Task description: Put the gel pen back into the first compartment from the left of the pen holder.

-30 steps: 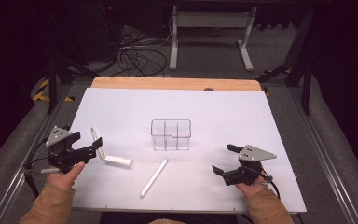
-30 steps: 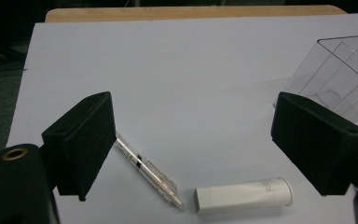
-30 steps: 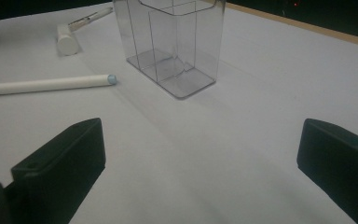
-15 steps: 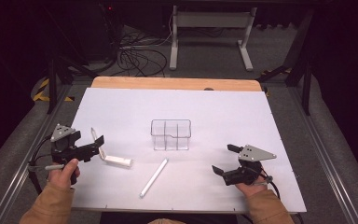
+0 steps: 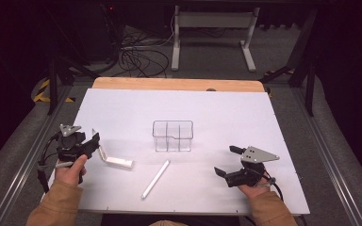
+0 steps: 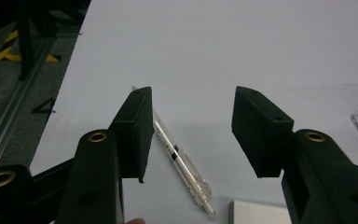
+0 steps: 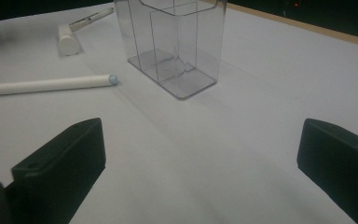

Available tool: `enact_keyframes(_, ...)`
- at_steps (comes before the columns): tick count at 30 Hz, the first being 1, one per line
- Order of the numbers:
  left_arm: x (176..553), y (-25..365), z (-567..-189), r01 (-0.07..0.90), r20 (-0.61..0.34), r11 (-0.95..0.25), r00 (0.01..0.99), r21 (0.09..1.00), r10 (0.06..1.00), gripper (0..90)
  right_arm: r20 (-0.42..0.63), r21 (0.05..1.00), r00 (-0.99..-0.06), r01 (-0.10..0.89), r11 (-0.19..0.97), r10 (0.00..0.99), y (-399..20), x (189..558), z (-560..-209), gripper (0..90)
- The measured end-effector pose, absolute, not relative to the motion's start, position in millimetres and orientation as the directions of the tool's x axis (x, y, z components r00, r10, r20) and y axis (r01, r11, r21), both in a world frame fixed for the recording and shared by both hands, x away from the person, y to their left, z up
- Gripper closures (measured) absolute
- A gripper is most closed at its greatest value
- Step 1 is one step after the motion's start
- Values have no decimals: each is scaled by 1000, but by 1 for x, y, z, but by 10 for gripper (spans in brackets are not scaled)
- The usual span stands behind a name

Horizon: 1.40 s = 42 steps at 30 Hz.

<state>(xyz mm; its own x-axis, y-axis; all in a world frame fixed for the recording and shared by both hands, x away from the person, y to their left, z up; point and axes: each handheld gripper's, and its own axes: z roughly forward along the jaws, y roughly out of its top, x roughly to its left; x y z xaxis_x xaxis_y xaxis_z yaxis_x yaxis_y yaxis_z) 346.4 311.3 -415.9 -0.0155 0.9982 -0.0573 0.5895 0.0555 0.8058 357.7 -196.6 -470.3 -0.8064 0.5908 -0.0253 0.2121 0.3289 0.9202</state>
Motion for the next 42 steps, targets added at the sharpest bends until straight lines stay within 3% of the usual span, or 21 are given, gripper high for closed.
enact_keyframes(5,352,307,-418,599,-60,78,-50,797,997,538,-25,920,-807,212,329,590,-197,358,-470,15)
enact_keyframes(24,382,317,-432,691,-177,189,-89,698,980,537,-28,920,-810,209,333,586,-196,357,-470,16)
enact_keyframes(42,399,319,-451,738,-141,216,-164,639,976,573,-29,920,-814,205,333,580,-196,357,-470,16)
